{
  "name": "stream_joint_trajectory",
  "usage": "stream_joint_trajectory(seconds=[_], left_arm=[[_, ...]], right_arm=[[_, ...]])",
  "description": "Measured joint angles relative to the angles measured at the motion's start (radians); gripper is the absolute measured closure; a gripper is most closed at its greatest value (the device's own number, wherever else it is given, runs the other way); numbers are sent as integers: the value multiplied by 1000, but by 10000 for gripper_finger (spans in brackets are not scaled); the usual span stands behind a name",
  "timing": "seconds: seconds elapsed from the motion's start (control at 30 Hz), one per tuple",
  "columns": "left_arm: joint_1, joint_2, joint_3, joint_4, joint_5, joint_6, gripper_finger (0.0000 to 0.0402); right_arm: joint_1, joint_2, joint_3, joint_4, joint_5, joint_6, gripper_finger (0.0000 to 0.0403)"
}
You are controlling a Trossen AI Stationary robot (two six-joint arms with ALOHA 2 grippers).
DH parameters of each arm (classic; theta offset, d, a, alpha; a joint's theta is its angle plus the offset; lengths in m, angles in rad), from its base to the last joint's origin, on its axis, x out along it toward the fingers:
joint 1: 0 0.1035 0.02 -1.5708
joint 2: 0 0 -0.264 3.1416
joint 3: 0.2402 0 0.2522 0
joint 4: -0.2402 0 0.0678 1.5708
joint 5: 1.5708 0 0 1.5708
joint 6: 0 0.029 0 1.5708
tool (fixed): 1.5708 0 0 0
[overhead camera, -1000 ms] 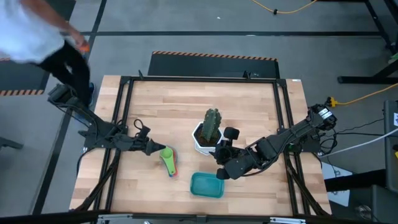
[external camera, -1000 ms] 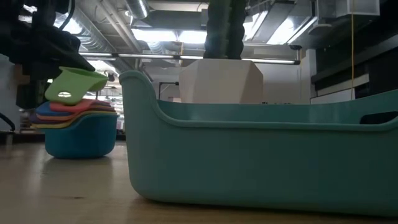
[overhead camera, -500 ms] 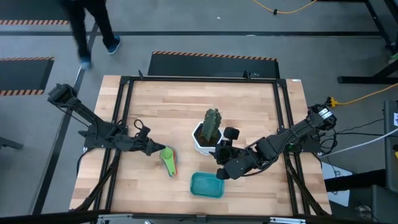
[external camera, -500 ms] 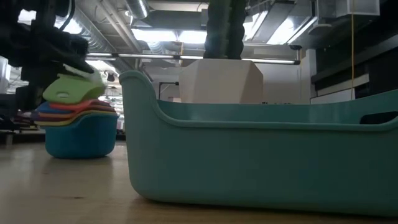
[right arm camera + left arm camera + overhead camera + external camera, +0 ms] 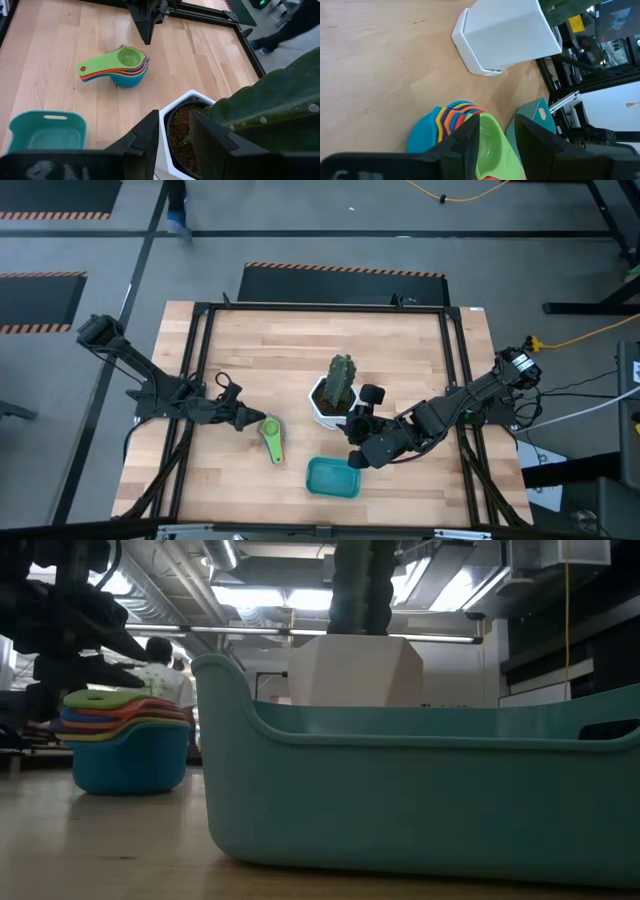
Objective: Nest measuring cups in basket
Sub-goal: Put the nested measuring cups into the green bin
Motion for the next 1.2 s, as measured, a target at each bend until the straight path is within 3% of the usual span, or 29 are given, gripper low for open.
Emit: stream_joint_trajectory(seconds=[0.2, 0.53, 0.73, 0.87, 1.07, 1.2], left_arm=[[0, 0, 0, 6, -4, 15, 287], [-5, 0, 4, 174, -2, 193, 287], [-55, 0, 88, 155, 7, 199, 287], [-111, 0, 199, 17, -16, 170, 287], [-196, 45, 388, -271, -50, 2, 287], [-249, 110, 450, -284, -44, -85, 287]], right_arm=[[0, -1, 0, 0, 0, 0, 290], [11, -106, -1, -86, -52, 2, 290], [38, -190, -1, -267, -65, 63, 290], [57, -222, -12, -325, -68, 86, 290], [68, -306, -221, -239, -61, 133, 290], [68, -410, -412, -138, -62, 184, 290]])
